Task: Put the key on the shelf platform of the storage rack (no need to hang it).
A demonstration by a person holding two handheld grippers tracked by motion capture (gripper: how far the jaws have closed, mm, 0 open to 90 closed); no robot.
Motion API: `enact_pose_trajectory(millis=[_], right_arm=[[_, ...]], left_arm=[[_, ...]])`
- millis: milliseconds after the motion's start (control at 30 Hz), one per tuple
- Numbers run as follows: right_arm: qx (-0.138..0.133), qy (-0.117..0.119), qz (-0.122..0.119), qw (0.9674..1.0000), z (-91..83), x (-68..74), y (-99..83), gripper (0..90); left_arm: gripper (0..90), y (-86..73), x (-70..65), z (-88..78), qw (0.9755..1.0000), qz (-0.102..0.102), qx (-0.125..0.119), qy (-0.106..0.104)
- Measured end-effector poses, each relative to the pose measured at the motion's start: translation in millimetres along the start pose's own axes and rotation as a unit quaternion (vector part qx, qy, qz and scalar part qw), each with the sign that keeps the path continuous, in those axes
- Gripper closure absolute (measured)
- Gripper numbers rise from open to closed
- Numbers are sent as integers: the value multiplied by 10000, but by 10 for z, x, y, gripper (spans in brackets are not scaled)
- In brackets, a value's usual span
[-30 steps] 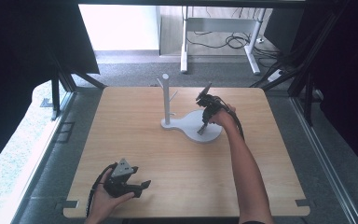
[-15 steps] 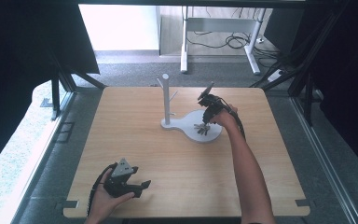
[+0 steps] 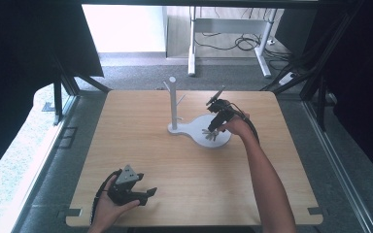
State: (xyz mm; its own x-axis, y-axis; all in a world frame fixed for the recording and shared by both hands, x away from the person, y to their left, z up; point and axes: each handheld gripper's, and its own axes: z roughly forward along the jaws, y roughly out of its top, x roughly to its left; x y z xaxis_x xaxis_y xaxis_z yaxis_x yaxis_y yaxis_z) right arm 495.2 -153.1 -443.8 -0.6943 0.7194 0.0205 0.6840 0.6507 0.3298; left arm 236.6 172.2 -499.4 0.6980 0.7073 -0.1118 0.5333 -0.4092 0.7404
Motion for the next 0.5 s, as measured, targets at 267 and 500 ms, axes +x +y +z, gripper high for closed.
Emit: enact_pose_trajectory(millis=[267,500], right_arm=[[-243,236,-237,9991,-134,145,-188,483],[-432,324,-328,9980,-212,239,-435,457]], left_arm=[[273,11,9,-59,10000,-8,-74,41],[273,16,11,-80,10000,11,-76,63]])
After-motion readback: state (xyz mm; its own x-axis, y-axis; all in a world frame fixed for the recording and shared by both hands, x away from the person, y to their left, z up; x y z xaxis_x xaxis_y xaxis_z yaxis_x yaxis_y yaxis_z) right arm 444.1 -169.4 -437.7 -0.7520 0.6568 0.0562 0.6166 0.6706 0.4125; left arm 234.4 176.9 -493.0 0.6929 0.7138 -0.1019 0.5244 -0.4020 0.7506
